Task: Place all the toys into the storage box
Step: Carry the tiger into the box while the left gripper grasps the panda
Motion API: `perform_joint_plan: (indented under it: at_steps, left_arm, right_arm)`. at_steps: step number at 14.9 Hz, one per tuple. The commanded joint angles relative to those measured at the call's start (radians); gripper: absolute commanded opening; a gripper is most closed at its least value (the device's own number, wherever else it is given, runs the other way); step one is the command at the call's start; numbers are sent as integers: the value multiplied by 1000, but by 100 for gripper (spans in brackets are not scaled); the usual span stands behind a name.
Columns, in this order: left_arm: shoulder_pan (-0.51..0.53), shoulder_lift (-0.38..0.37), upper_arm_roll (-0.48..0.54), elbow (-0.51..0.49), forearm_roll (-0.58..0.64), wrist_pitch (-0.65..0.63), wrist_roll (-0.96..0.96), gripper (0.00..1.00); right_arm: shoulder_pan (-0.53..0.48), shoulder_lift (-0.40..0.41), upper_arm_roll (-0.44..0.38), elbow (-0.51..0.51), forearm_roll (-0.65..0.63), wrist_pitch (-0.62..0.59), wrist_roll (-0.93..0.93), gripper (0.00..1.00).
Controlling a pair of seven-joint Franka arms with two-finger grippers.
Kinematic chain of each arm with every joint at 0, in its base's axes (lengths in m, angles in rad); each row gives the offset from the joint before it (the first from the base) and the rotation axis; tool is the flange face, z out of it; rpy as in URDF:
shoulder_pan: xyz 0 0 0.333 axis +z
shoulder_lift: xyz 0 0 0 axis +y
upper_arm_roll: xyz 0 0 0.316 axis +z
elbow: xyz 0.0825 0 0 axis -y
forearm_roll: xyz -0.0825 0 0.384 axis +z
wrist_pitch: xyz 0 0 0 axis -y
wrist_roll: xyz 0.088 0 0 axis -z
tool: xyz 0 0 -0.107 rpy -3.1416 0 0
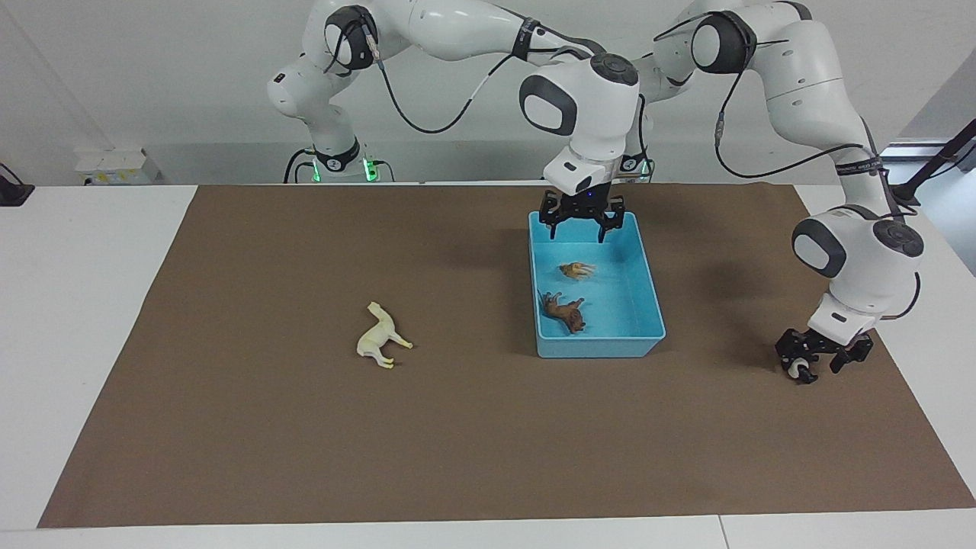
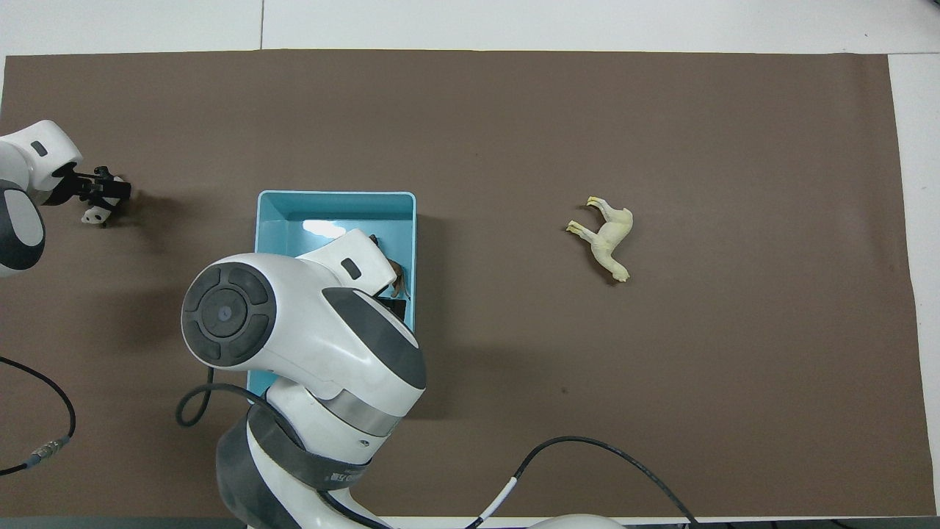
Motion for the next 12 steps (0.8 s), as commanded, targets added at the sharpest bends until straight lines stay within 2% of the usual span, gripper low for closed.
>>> perform_joint_plan:
  at_steps: [1,4,5,7,8,10,12]
  left_arm:
    - [8,-17,1,-58,19,45,5,100]
    - [8,-22,1,-102,19,104,3,99]
    - [8,-22,-1,-101,19,99,0,74]
    - [8,-22,-1,-96,16,93,-7,9]
    - [5,-22,-1,-92,11,87,-21,0]
    - [-3,-21,-1,-70,10,62,-82,0]
    - [-3,-19,-1,-37,10,15,-86,0]
  right_arm:
    - [-61,-38,-12,3,-3,-84,-9,100]
    - [-188,-62,-16,-35,-24,-127,-76,100]
    - [-250,-60,-16,-38,-41,-121,-78,100]
    - [-365,-55,-16,-51,-52,-84,-96,100]
    - [-411,-57,-16,-70,-50,-66,-100,100]
    - [-497,-87,-15,-167,-46,-13,-116,100]
    - [-528,-150,-13,-335,-41,84,-167,100]
